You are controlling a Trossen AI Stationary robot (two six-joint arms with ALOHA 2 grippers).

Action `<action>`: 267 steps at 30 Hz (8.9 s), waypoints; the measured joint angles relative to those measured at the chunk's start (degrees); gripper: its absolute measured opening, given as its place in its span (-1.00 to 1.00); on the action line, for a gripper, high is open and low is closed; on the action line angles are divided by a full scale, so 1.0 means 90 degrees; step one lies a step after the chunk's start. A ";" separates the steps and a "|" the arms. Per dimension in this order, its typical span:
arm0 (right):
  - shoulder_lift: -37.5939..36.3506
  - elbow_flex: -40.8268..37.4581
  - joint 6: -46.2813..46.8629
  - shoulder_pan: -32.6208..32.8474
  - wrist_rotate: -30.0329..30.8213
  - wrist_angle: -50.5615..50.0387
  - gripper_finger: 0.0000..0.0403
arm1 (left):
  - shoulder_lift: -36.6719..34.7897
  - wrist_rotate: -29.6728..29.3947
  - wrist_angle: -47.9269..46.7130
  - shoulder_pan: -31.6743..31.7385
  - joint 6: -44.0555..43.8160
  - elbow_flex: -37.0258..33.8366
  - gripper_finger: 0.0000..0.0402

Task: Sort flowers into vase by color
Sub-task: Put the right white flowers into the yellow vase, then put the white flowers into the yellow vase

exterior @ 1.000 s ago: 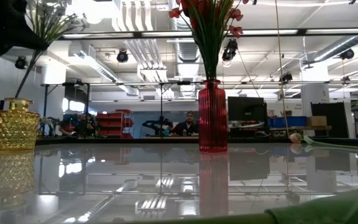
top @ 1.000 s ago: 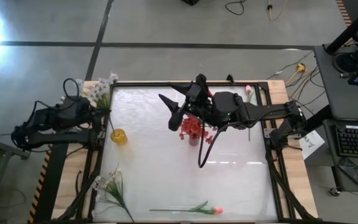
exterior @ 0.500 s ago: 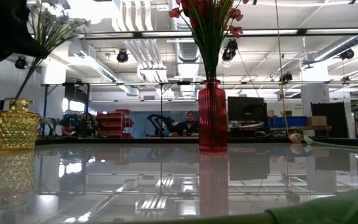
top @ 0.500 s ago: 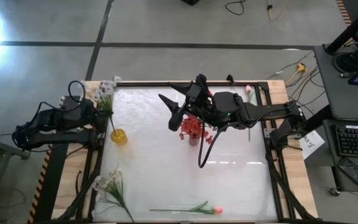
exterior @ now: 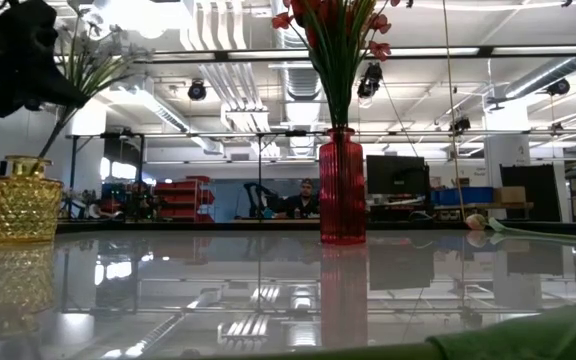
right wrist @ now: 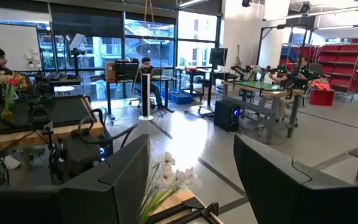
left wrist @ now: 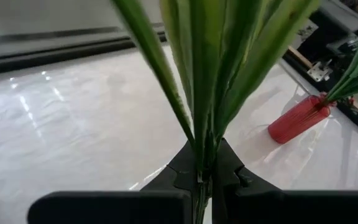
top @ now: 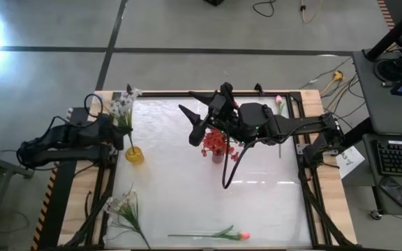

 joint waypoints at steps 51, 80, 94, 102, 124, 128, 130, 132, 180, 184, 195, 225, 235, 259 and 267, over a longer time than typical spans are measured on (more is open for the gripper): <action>-0.0078 0.0010 -0.0330 0.0000 -0.0007 0.0000 0.11 | -0.0232 0.3387 0.3079 -0.0102 0.1253 -0.1528 -0.26; -0.0078 0.0027 0.0051 0.0058 -0.0231 -0.0116 0.11 | 0.0983 0.3987 -0.1934 -0.0102 0.1401 0.1727 0.34; -0.0173 0.0027 0.0452 0.0087 -0.0228 -0.0371 0.11 | 0.1386 0.4811 -0.1363 -0.0102 -0.0973 0.1274 0.20; -0.0613 0.0372 -0.0083 0.0295 -0.0230 -0.1868 0.11 | 0.2446 0.4874 -0.1480 -0.0410 -0.1305 0.1173 0.19; -0.2272 0.0673 -0.0561 0.0418 -0.0223 -0.4655 0.11 | 0.5005 0.2384 -0.0285 -0.4853 -0.5762 0.1565 0.19; -0.2394 0.0673 -0.0836 0.0418 -0.0221 -0.4647 0.11 | 0.5430 0.0954 -0.1257 -0.5136 -0.6540 0.2294 0.19; -0.2417 0.0673 -0.0838 0.0418 -0.0221 -0.4657 0.11 | 0.5698 0.0542 -0.1486 -0.5259 -0.6623 0.2746 0.19; -0.2419 0.0673 -0.0802 0.0418 -0.0221 -0.4736 0.11 | 0.6015 0.0530 -0.1764 -0.5341 -0.6560 0.3181 0.19; -0.2166 0.0600 0.0070 0.0403 -0.0182 -0.5309 0.11 | 1.0866 0.3940 -0.0074 -0.6578 -1.0562 0.4204 0.17; -0.2166 0.0600 0.0058 0.0403 -0.0184 -0.5106 0.11 | 1.0781 0.3942 0.0586 -0.6502 -1.0572 0.3671 0.13; -0.2166 0.0600 0.0303 0.0403 -0.0201 -0.4954 0.11 | 1.0032 0.3711 0.1220 -0.6219 -0.9907 0.2552 -0.27; -0.2166 0.0597 0.1133 0.0404 -0.0203 -0.4999 0.11 | 0.8157 -0.4444 -0.3130 -0.6588 -0.4637 0.4843 -1.00; -0.2166 0.0597 0.1138 0.0406 -0.0200 -0.4581 0.11 | 0.6301 -0.6325 -0.3289 -0.7230 -0.4195 0.3672 -1.00; -0.1565 0.0595 0.1547 0.0406 -0.0182 -0.3803 0.11 | 0.4042 -0.7296 -0.1662 -0.7395 -0.4017 0.0736 -1.00; -0.1464 0.0595 0.1562 0.0406 -0.0184 -0.3592 0.11 | 0.3908 -0.7344 -0.1652 -0.7220 -0.4532 0.0167 -1.00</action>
